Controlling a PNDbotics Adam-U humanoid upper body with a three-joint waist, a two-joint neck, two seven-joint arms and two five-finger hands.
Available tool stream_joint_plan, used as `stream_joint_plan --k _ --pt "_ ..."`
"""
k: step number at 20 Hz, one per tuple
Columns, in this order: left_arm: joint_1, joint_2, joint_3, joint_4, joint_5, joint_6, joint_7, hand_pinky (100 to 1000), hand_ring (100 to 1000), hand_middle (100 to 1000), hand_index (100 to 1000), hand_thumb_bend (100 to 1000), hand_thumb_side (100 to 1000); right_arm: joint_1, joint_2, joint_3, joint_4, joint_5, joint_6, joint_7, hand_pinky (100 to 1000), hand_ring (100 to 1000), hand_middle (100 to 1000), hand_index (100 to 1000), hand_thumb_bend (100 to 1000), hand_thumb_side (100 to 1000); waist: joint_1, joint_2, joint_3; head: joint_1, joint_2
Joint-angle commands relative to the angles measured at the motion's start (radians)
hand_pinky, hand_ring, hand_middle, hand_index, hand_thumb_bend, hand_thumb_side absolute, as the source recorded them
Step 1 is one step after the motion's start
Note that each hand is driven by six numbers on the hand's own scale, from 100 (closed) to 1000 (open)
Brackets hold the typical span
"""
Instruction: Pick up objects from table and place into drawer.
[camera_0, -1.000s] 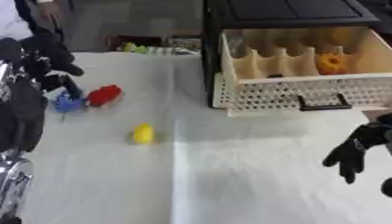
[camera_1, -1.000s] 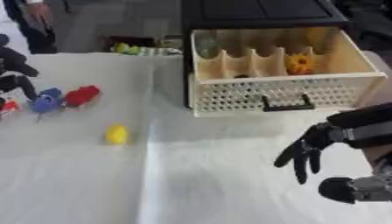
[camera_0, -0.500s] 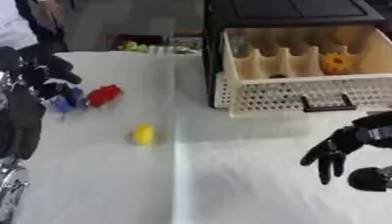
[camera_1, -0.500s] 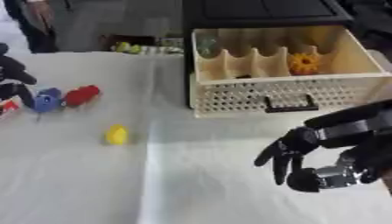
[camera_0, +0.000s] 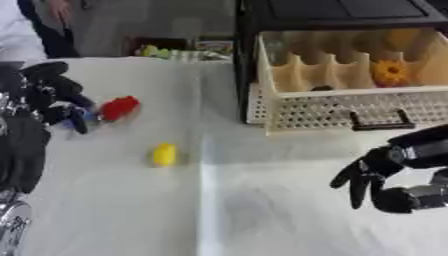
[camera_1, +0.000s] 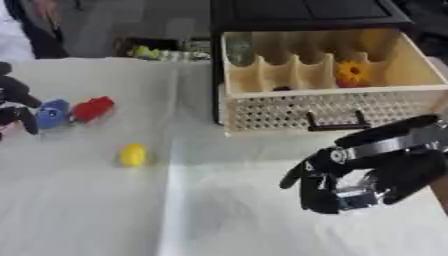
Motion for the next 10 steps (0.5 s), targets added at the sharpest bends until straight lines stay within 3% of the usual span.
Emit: stream_joint_plan --k 1,10 --pt "-0.006 0.004 0.009 -0.020 -0.009 0.004 0.002 334 552 550 758 121 974 -0.028 -0.006 0.002 0.034 0.027 0.007 0.000 719 802 720 954 223 940 -0.001 -0.014 0.006 -0.009 -0.017" --pt "-0.007 -0.003 0.004 -0.020 -0.020 0.008 -0.002 333 553 549 757 123 979 -0.104 0.052 0.027 0.164 0.070 -0.027 0.000 703 788 689 926 222 950 -0.004 -0.008 0.017 -0.014 -0.031"
